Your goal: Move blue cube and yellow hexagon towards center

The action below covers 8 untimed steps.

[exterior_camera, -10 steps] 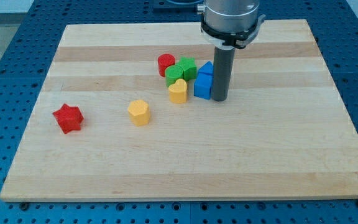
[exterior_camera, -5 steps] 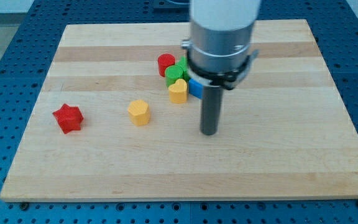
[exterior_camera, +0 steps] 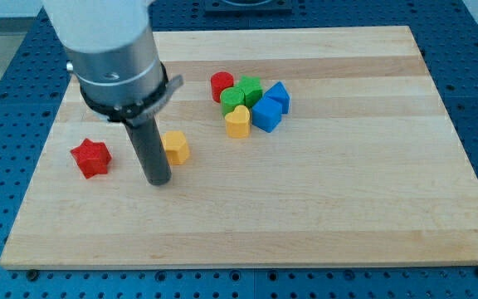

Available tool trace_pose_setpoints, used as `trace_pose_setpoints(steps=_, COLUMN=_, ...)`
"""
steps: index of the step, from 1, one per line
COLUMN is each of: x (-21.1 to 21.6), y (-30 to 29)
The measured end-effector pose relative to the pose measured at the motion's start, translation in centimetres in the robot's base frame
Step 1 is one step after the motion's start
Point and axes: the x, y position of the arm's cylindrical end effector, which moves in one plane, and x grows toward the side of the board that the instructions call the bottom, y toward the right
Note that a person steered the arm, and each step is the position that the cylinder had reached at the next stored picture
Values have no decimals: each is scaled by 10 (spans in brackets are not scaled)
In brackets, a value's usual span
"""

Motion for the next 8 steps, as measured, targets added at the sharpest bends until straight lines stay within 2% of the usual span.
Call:
trace_pose_setpoints(steps=1, x=-31, y=7)
trace_pose_setpoints(steps=2, x=-41, y=25)
trace_pose_setpoints(steps=3, x=-35, y=23)
trace_pose_setpoints(steps=5, x=-31, y=-18)
trace_pose_setpoints(steps=8, x=-72, y=27)
